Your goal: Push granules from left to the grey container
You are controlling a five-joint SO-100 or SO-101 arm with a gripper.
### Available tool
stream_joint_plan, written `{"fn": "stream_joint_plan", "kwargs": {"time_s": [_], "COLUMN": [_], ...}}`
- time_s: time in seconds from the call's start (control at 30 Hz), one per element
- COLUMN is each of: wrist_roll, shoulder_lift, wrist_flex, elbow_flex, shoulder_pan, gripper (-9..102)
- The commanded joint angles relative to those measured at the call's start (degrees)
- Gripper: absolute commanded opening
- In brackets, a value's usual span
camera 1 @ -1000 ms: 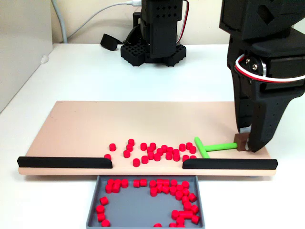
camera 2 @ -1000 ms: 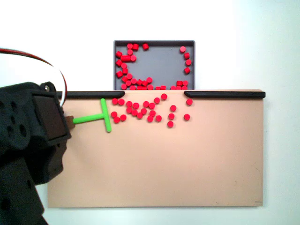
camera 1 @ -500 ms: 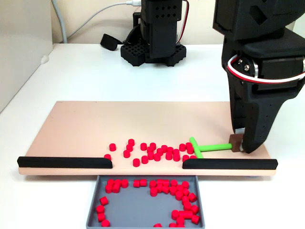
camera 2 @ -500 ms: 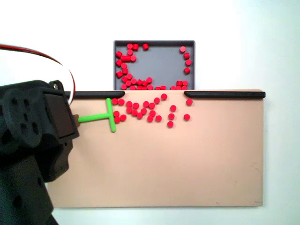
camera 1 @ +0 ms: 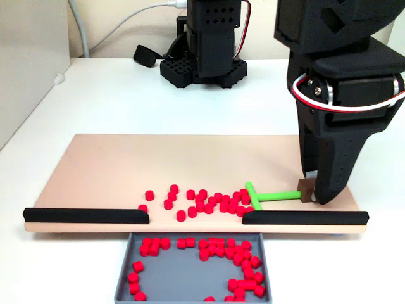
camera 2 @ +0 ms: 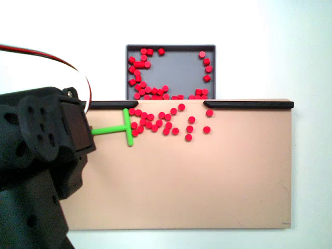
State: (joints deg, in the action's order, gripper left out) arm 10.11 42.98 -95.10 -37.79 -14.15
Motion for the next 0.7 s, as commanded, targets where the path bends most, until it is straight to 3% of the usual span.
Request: {"fn": "stream_joint_plan", "kwargs": {"time_s": [0.0, 0.67], "wrist_roll": [-0.53, -1.32], "shoulder_lift": [0.00, -0.18], "wrist_flex": [0.18, 0.09], "elbow_flex": [0.09, 0.00], "shoulder_pan": [0.97, 2.02], "gripper": [0, 0]}}
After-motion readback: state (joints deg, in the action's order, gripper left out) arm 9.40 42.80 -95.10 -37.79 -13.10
